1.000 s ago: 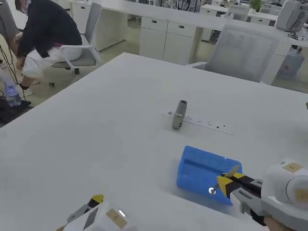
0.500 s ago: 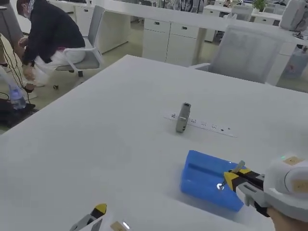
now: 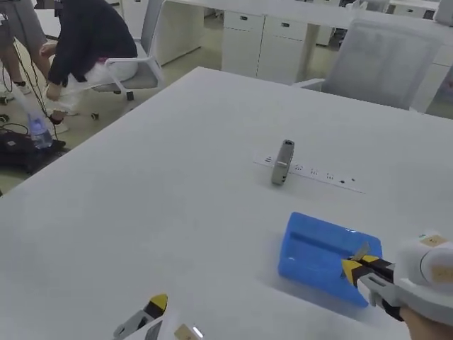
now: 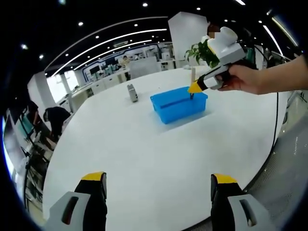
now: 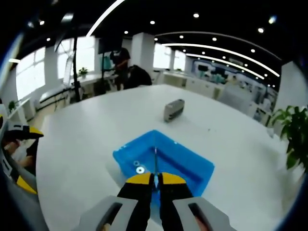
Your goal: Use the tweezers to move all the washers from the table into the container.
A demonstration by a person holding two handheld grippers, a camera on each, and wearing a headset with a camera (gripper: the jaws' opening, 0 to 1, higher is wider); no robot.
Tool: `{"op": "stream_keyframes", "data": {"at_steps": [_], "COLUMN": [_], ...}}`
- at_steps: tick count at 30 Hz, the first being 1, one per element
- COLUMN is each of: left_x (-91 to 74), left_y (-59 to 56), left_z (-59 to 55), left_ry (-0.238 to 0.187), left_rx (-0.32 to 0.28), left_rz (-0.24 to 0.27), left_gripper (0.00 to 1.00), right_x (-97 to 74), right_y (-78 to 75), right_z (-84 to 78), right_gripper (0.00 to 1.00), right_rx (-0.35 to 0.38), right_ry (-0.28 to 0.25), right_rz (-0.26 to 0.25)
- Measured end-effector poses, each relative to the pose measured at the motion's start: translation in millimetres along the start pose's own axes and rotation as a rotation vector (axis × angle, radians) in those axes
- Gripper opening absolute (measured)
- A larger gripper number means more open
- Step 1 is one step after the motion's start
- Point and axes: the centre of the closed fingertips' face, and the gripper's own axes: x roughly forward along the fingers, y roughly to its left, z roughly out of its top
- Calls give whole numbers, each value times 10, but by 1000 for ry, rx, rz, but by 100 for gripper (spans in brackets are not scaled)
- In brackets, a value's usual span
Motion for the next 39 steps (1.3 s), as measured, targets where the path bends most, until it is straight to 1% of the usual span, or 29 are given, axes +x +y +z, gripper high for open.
{"op": "stream_keyframes", "data": {"at_steps": [4, 16, 22, 28, 31, 35, 37, 38, 39], "left_x": [1, -6, -7, -10, -17, -26, -30, -31, -30], "left_y": [-5, 1, 9, 17, 18, 19, 18, 19, 19], "left_z": [-9, -6, -4, 4, 14, 27, 31, 33, 35], "left_ry": [6, 5, 3, -1, -6, -12, -14, -15, -16], "left_rx": [2, 1, -3, -3, -4, -3, -4, -4, -4], "left_rz": [-1, 2, 3, 5, 5, 5, 4, 4, 5], "left_gripper": [91, 91, 91, 91, 91, 91, 91, 91, 91], "right_x": [10, 113, 152, 156, 133, 76, -30, -54, -98], "right_y": [-6, -27, -30, -32, -33, -69, -46, -39, -21], "right_z": [-12, -116, -144, -145, -107, -35, 47, 67, 107], "right_gripper": [1, 1, 1, 1, 1, 2, 2, 2, 2], "right_rx": [22, 24, 15, 25, 27, 32, 36, 26, -13], "right_ry": [1, 32, 49, 53, 43, 18, 1, -5, -9], "right_rz": [3, 4, 8, 7, 8, 2, -1, 0, 3]}}
